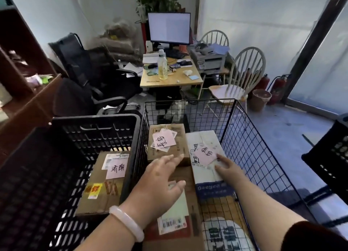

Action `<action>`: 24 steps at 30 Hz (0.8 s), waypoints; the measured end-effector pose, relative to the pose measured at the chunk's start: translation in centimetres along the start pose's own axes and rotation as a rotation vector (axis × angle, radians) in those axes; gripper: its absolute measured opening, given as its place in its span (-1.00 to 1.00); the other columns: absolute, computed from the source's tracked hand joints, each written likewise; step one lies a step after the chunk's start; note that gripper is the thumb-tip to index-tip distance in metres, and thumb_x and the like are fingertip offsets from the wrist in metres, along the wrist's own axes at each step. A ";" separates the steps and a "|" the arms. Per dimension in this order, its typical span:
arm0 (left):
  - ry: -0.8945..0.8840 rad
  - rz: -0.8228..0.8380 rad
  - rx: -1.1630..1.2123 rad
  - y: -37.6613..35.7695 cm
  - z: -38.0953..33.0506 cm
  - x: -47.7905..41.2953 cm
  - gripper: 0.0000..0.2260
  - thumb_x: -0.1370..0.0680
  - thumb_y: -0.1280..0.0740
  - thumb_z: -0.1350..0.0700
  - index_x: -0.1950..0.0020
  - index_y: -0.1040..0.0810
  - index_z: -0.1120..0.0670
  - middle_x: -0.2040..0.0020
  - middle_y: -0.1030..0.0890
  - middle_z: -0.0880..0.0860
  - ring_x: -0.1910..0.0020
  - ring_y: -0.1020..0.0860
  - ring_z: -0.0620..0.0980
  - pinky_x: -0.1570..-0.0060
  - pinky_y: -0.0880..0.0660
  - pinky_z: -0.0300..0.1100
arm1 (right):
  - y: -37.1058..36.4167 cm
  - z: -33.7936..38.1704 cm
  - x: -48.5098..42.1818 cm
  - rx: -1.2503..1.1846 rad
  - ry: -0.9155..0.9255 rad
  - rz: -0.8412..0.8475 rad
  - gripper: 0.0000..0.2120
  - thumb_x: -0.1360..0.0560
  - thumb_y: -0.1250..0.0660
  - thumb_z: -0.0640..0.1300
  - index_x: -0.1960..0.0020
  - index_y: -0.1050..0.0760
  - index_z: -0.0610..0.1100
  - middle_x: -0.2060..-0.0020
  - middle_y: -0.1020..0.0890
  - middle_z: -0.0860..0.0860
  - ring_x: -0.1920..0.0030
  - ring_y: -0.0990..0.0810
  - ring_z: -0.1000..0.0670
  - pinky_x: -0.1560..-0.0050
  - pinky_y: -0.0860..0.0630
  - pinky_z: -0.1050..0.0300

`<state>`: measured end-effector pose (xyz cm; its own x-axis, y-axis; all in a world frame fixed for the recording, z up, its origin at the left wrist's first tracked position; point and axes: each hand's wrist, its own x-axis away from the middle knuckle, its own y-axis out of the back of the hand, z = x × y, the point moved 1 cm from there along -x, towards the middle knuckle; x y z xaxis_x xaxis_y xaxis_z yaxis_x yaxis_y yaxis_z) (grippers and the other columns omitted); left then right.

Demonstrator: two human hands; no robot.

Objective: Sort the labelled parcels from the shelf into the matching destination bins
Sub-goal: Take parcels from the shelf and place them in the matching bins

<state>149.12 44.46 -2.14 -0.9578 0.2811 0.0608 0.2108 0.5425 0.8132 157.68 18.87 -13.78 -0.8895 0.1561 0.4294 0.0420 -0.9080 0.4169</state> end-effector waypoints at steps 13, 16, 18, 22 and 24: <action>-0.037 0.144 -0.135 -1.9 0.3 -2.0 -0.43 -0.61 -0.18 -0.19 -0.56 0.01 -0.33 -0.57 -0.02 -0.23 -0.51 0.16 -0.27 -0.50 0.12 -0.13 | -1.7 -4.3 -3.9 0.729 0.011 0.133 -0.29 -0.57 -0.09 0.27 -0.53 0.29 0.27 -0.58 0.13 0.02 -0.56 0.01 -0.13 -0.51 -0.02 -0.16; -0.046 0.130 -0.132 -1.9 0.2 -2.0 -0.43 -0.61 -0.18 -0.19 -0.56 0.01 -0.33 -0.58 -0.04 -0.21 -0.51 0.11 -0.26 -0.50 0.09 -0.11 | -1.8 -2.5 -3.0 0.839 0.034 0.064 -0.21 -0.51 -0.12 0.34 -0.55 0.27 0.21 -0.58 0.19 0.02 -0.57 0.12 -0.08 -0.51 0.09 -0.10; -0.068 0.101 -0.171 -1.9 0.2 -1.9 -0.42 -0.61 -0.18 -0.19 -0.57 0.00 -0.30 -0.58 -0.07 -0.17 -0.54 0.06 -0.19 -0.52 0.03 -0.06 | -2.2 -1.1 -1.7 0.830 0.095 0.000 -0.16 -0.48 -0.16 0.37 -0.56 0.25 0.19 -0.59 0.12 0.04 -0.57 0.08 -0.07 -0.51 0.05 -0.10; -0.106 0.059 -0.265 -1.5 -0.3 -1.7 -0.40 -0.60 -0.18 -0.22 -0.58 0.00 -0.26 -0.60 -0.08 -0.08 -0.57 0.00 -0.04 -0.51 -0.06 0.04 | -2.0 2.1 2.8 0.797 0.205 -0.076 -0.12 -0.46 -0.19 0.40 -0.57 0.21 0.17 -0.59 0.07 0.06 -0.57 0.05 -0.03 -0.51 0.03 -0.07; -0.134 0.050 -0.296 -0.9 -0.7 -1.3 -0.39 -0.59 -0.17 -0.24 -0.58 0.02 -0.26 -0.61 -0.05 -0.05 -0.58 0.01 0.00 -0.51 -0.05 0.06 | -1.4 3.8 5.9 0.822 0.251 -0.124 -0.13 -0.45 -0.18 0.41 -0.58 0.15 0.16 -0.59 0.05 0.07 -0.57 0.05 -0.02 -0.51 0.06 -0.06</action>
<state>150.09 43.08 -2.52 -0.9093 0.4138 0.0439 0.1718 0.2773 0.9453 154.11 22.55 -8.78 -0.9795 0.0570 0.1934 0.1673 -0.3057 0.9373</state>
